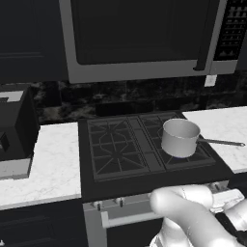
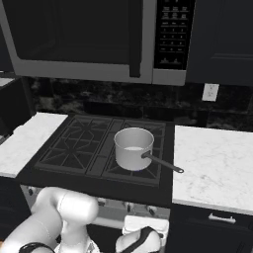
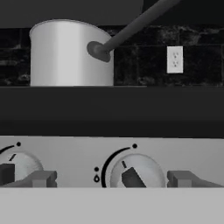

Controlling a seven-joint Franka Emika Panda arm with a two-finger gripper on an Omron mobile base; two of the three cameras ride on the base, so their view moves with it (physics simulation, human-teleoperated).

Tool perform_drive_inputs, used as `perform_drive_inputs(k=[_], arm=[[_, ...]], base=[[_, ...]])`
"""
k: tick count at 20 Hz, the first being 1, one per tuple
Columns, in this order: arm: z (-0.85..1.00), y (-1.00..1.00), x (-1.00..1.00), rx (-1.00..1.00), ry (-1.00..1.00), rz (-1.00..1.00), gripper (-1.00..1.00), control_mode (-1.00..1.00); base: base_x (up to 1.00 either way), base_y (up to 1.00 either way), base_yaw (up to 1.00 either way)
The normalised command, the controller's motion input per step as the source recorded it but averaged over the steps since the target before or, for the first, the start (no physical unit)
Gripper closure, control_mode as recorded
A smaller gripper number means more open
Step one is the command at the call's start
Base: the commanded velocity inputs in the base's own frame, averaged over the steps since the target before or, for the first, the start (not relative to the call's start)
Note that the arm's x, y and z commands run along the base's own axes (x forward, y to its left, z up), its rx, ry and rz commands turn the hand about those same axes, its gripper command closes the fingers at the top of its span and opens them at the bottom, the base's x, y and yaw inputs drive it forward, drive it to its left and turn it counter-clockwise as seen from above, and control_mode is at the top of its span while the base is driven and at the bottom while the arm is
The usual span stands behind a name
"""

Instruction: Turn off the front right burner of the stove.

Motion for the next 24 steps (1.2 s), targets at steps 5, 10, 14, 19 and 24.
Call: perform_drive_inputs(k=[5, 10, 14, 19, 24], arm=[[-0.31, -0.05, 0.33, -0.06, -0.03, 0.09, -1.0, -1.0], [-0.14, -0.11, 0.53, 0.0, -0.02, 0.05, -1.0, -1.0], [-0.08, -0.24, 0.11, 0.0, -0.01, 0.07, -1.0, -1.0], [0.01, 0.04, -0.17, -0.05, -0.17, 0.0, -1.0, -1.0], [0.01, 0.0, -0.04, 0.0, -0.04, 0.0, -1.0, -1.0]], base=[[0.0, 0.0, 0.0], [0.0, 0.0, 0.0], [0.0, 0.0, 0.0], [0.0, 0.0, 0.0], [0.0, 0.0, 0.0]])
